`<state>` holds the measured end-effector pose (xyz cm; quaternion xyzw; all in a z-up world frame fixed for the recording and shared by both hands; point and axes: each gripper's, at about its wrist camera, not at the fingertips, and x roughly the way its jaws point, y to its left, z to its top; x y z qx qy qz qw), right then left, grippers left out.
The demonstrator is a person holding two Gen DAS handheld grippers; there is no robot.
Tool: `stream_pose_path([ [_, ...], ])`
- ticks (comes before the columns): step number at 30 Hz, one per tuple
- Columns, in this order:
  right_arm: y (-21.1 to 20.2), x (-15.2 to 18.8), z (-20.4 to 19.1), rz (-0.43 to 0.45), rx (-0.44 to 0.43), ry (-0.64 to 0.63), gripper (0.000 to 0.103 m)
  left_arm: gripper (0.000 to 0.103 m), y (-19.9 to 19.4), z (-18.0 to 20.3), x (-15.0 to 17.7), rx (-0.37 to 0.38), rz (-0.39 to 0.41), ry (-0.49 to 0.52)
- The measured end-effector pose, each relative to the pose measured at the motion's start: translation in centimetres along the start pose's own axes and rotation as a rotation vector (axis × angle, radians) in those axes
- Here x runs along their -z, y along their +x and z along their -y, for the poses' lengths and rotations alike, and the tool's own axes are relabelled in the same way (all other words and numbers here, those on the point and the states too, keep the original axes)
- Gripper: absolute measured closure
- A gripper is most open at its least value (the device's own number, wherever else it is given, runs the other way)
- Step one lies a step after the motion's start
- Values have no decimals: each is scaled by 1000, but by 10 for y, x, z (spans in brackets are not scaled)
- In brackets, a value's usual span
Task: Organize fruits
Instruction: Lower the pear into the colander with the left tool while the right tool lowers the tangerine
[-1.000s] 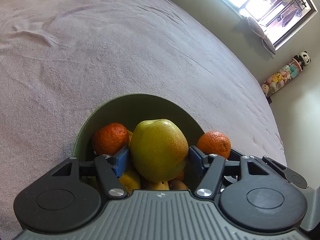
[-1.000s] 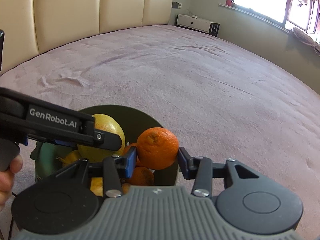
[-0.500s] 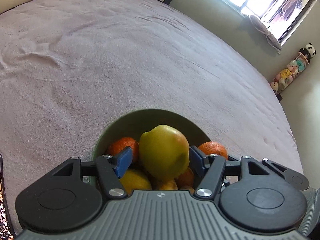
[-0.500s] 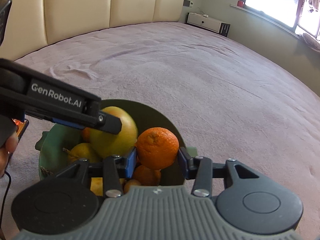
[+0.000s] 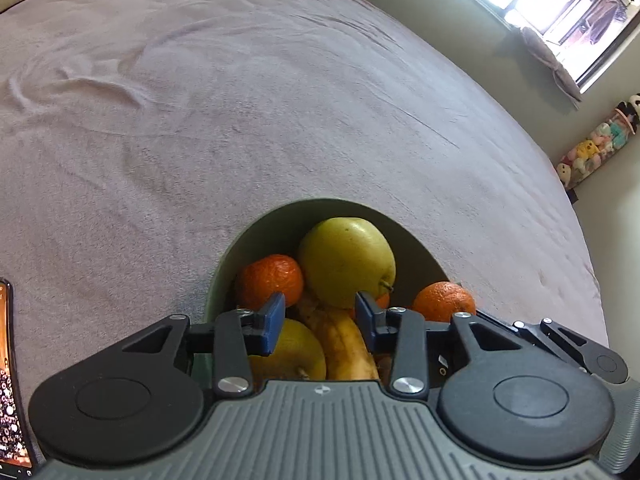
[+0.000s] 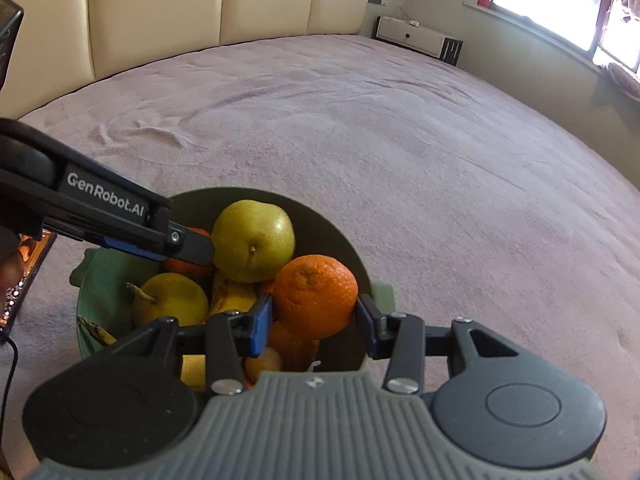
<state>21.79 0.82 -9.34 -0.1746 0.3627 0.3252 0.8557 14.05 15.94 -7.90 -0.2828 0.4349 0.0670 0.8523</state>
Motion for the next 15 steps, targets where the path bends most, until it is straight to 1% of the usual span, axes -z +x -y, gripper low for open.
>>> stream_pose_path([
  [6, 14, -7, -5, -44, -100, 38, 61, 58, 1, -4, -1, -26, -12, -15],
  [10, 23, -10, -4, -85, -105, 59, 61, 58, 2, -5, -1, -24, -18, -19],
  [13, 28, -10, -2, -120, -83, 78, 61, 58, 1, -4, 0, -25, -21, -15],
  [15, 30, -9, -1, -133, -86, 93, 61, 58, 1, -5, 0, -24, -23, -15],
])
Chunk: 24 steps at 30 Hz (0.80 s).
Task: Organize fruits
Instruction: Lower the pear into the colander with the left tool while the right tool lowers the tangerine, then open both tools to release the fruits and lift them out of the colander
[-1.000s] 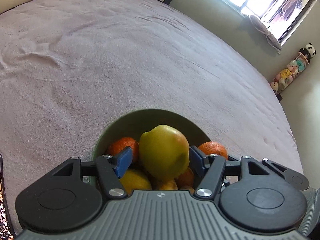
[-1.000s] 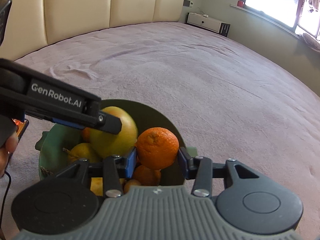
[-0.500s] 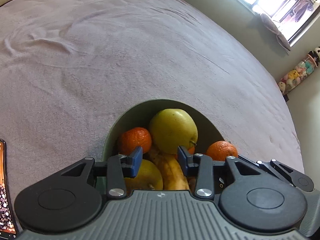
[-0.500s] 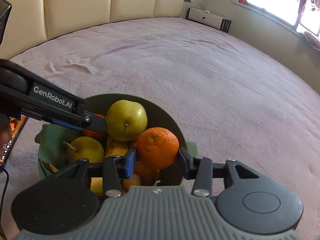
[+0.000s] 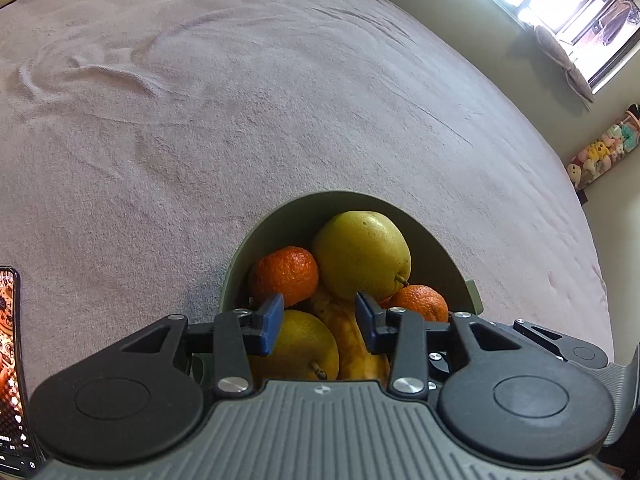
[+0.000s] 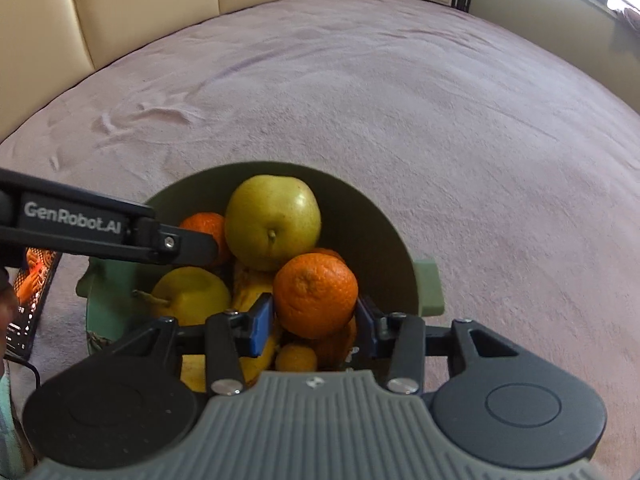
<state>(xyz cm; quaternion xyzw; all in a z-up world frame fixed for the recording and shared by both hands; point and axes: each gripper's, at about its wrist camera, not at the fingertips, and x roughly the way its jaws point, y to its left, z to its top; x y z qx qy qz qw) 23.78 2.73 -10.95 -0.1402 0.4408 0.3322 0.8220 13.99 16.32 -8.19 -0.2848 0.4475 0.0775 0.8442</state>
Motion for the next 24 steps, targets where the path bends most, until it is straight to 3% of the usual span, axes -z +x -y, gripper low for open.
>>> stream_pose_path([
  [3, 1, -1, 1, -6, -36, 27, 60, 58, 0, 0, 0, -2, -1, -1],
  [10, 3, 1, 0, -13, -16, 23, 58, 56, 1, 4, 0, -2, -12, 10],
  [14, -3, 1, -2, 6, -7, 26, 45, 53, -3, 11, 0, -9, -10, 53],
  [24, -51, 2, 2, 93, 89, 29, 26, 44, -31, 40, 5, -1, 70, 194],
])
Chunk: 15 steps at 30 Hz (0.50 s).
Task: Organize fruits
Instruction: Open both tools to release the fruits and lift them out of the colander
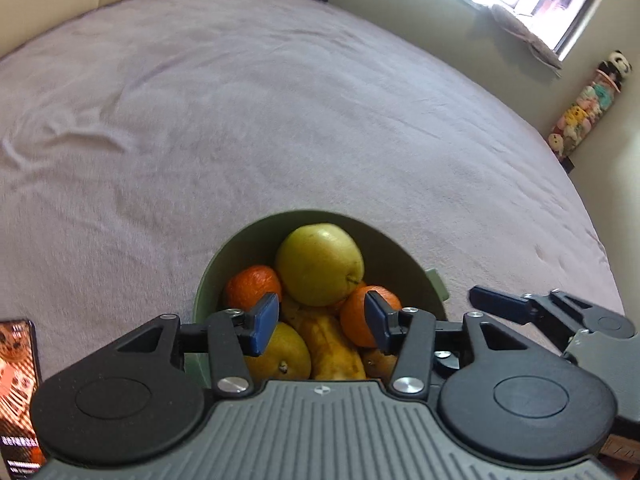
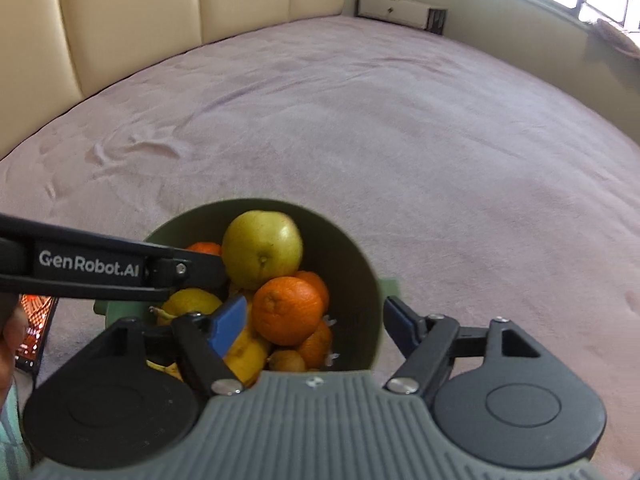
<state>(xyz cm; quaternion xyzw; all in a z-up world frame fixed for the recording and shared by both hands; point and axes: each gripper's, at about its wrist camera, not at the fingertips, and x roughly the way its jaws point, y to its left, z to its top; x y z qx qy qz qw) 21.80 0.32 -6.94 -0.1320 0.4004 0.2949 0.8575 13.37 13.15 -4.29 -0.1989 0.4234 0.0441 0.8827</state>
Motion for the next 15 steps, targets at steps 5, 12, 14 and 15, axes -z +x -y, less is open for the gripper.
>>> stream_pose_path([
  [5, -42, 6, 13, 78, 86, 56, 19, 37, -25, 20, 1, 16, 93, 78],
  [12, -102, 23, 19, 187, 174, 137, 8, 22, -62, 53, 16, 18, 222, 237],
  [14, -117, 29, 18, 213, 198, 143, 7, 15, -72, 60, 22, 2, 265, 283],
  [15, -124, 32, 16, 223, 209, 144, 6, 15, -77, 64, 25, -7, 284, 305],
])
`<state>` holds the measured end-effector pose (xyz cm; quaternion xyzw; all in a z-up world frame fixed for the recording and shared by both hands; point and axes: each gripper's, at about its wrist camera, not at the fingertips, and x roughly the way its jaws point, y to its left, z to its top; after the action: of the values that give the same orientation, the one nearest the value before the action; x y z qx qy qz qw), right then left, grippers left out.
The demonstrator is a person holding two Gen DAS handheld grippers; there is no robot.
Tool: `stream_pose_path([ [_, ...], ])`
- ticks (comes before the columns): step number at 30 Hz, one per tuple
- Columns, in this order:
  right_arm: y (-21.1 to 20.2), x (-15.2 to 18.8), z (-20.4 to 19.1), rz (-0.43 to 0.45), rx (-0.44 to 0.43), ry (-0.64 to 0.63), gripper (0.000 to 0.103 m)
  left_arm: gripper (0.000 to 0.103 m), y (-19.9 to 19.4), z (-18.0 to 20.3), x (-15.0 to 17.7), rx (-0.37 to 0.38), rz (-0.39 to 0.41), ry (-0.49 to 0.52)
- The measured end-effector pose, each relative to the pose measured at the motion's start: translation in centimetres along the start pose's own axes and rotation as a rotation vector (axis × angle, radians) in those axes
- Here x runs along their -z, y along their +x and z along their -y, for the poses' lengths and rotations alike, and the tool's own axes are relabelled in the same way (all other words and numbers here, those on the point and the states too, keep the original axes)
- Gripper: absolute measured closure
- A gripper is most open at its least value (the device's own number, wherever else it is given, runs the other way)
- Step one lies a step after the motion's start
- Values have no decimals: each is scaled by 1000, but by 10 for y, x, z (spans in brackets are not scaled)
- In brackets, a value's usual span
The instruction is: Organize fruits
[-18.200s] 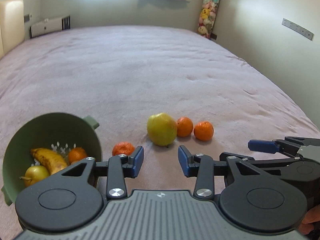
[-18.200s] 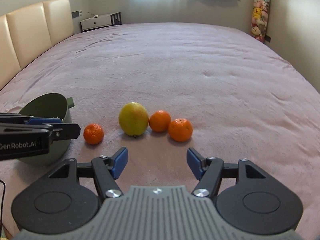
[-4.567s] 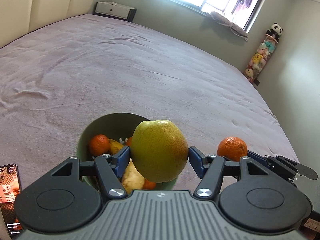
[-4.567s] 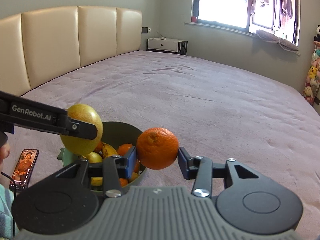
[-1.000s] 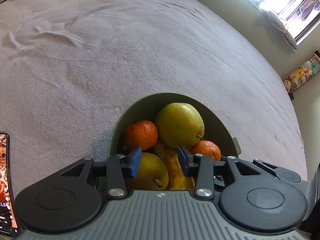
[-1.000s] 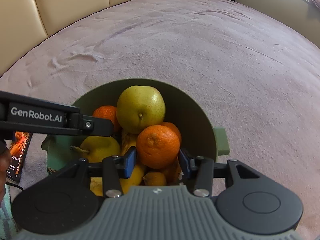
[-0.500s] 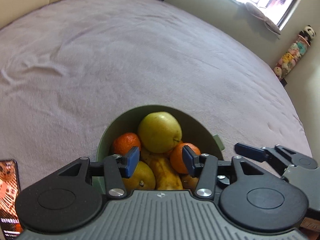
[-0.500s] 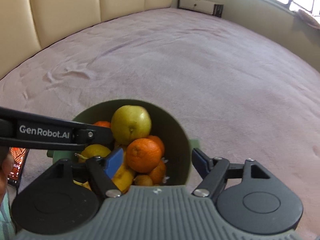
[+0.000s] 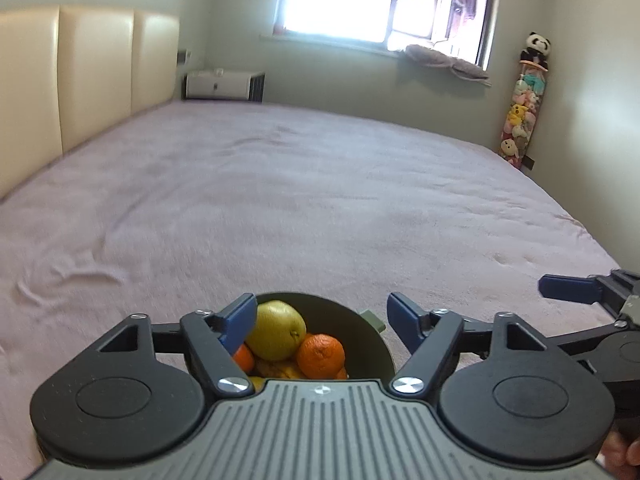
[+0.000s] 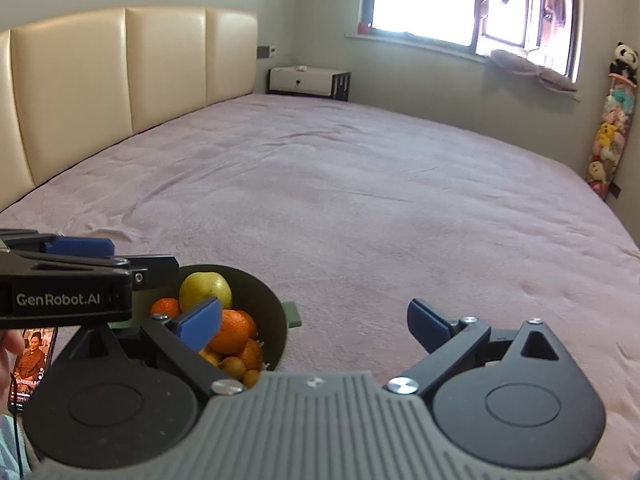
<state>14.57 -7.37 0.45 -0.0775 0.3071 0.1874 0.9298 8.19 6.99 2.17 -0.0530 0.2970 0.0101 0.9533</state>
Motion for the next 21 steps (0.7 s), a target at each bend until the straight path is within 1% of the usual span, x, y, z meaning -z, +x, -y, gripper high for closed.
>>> stream_pose_path([
  [4, -28, 8, 1, 34, 36, 7, 4, 12, -17, 18, 4, -21, 47, 84],
  [7, -48, 15, 1, 50, 52, 8, 4, 10, -27, 32, 6, -21, 62, 131],
  [12, -78, 34, 2, 66, 106, -11, 4, 9, -40, 50, 23, -54, 91, 214],
  [14, -87, 43, 2, 67, 128, -11, 4, 9, -44, 55, 32, -60, 86, 234],
  [17, -98, 56, 5, 63, 144, 18, 4, 9, -43, 59, 43, -54, 60, 233],
  [21, -97, 70, 10, 44, 162, 37, 4, 9, -40, 61, 49, -64, 34, 234],
])
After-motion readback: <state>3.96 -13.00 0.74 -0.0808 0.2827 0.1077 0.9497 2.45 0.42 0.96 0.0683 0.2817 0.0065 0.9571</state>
